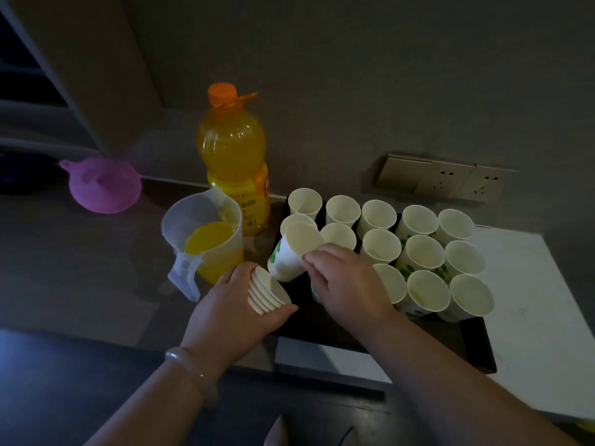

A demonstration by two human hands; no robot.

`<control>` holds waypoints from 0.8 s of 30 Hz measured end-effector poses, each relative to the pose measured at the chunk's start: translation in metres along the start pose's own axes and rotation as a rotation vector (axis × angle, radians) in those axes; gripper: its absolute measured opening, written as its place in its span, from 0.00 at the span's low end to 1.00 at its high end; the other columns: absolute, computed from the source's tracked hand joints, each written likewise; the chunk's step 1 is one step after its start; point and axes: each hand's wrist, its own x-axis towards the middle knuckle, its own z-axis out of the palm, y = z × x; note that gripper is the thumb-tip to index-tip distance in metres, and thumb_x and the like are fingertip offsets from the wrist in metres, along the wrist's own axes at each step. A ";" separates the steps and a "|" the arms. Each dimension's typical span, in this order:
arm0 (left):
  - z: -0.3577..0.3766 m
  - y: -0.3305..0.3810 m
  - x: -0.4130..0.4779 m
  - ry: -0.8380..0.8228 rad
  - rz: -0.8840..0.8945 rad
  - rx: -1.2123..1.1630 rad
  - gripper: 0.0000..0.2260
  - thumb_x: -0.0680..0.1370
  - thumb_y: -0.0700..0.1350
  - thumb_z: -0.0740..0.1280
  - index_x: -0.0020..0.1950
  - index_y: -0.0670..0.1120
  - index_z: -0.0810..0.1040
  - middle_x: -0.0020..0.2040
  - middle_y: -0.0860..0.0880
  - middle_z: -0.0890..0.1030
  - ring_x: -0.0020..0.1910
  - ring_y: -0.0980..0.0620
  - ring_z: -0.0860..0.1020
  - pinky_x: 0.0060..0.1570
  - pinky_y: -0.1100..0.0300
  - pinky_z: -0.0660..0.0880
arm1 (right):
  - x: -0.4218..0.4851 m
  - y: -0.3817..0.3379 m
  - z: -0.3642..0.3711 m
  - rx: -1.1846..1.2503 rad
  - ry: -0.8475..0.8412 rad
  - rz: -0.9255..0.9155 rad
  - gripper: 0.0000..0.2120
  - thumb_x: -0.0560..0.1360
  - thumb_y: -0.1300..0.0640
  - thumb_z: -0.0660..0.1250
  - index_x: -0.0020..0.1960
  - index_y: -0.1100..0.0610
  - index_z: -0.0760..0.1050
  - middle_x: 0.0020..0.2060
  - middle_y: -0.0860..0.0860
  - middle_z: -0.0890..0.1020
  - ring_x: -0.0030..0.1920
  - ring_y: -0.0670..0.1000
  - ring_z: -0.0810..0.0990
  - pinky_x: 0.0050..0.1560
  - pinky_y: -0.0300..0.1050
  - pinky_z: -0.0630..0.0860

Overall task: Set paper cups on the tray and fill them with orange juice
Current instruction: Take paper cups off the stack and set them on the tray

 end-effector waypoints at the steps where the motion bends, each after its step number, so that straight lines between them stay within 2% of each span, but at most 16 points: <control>1: -0.001 -0.001 0.000 -0.001 0.001 0.008 0.31 0.62 0.66 0.72 0.60 0.55 0.69 0.53 0.59 0.72 0.50 0.56 0.74 0.47 0.57 0.76 | 0.000 0.001 0.007 -0.032 -0.028 -0.011 0.10 0.78 0.56 0.62 0.43 0.60 0.78 0.39 0.53 0.79 0.38 0.56 0.78 0.33 0.52 0.76; 3: -0.003 -0.004 0.000 -0.004 -0.008 0.023 0.33 0.62 0.66 0.72 0.62 0.54 0.69 0.54 0.58 0.72 0.51 0.55 0.74 0.48 0.55 0.77 | 0.002 0.002 0.017 -0.084 -0.073 -0.029 0.03 0.73 0.61 0.68 0.40 0.59 0.77 0.37 0.53 0.78 0.36 0.57 0.77 0.29 0.51 0.75; 4: -0.003 -0.005 0.000 -0.002 -0.011 0.024 0.34 0.62 0.66 0.72 0.62 0.53 0.69 0.54 0.58 0.72 0.51 0.55 0.74 0.49 0.55 0.77 | 0.003 0.002 0.019 -0.100 -0.092 -0.039 0.03 0.71 0.64 0.70 0.39 0.59 0.76 0.36 0.53 0.78 0.34 0.57 0.77 0.27 0.50 0.75; 7: -0.004 -0.007 -0.001 -0.003 -0.020 0.023 0.34 0.63 0.66 0.73 0.63 0.53 0.68 0.54 0.58 0.70 0.51 0.56 0.73 0.49 0.56 0.76 | 0.006 0.003 0.021 -0.210 -0.179 -0.097 0.10 0.62 0.65 0.75 0.36 0.57 0.75 0.33 0.52 0.76 0.30 0.56 0.76 0.25 0.41 0.64; 9: -0.004 -0.008 -0.001 -0.010 -0.026 0.023 0.34 0.63 0.66 0.73 0.63 0.53 0.68 0.54 0.58 0.70 0.51 0.56 0.72 0.48 0.57 0.75 | 0.007 0.004 0.022 -0.312 -0.237 -0.134 0.11 0.59 0.63 0.76 0.34 0.55 0.75 0.32 0.51 0.77 0.29 0.54 0.77 0.27 0.39 0.57; 14: -0.003 -0.009 -0.001 -0.011 -0.020 0.031 0.35 0.63 0.67 0.72 0.64 0.53 0.68 0.53 0.59 0.69 0.50 0.57 0.72 0.47 0.59 0.75 | 0.007 0.012 0.034 -0.367 -0.306 -0.197 0.11 0.58 0.60 0.79 0.31 0.54 0.77 0.29 0.49 0.77 0.33 0.53 0.77 0.26 0.43 0.66; 19: -0.004 -0.010 0.000 -0.009 -0.019 0.034 0.36 0.63 0.68 0.72 0.64 0.53 0.68 0.54 0.58 0.70 0.51 0.57 0.72 0.48 0.60 0.74 | 0.004 0.012 0.035 -0.393 -0.264 -0.194 0.12 0.59 0.55 0.80 0.30 0.52 0.77 0.28 0.46 0.76 0.34 0.52 0.76 0.31 0.42 0.68; 24: -0.003 -0.007 0.000 -0.003 -0.001 0.030 0.36 0.63 0.67 0.72 0.64 0.53 0.68 0.53 0.59 0.69 0.50 0.58 0.71 0.46 0.61 0.73 | 0.002 0.013 0.037 -0.401 -0.254 -0.191 0.11 0.60 0.55 0.80 0.31 0.52 0.77 0.29 0.46 0.77 0.35 0.52 0.76 0.33 0.43 0.69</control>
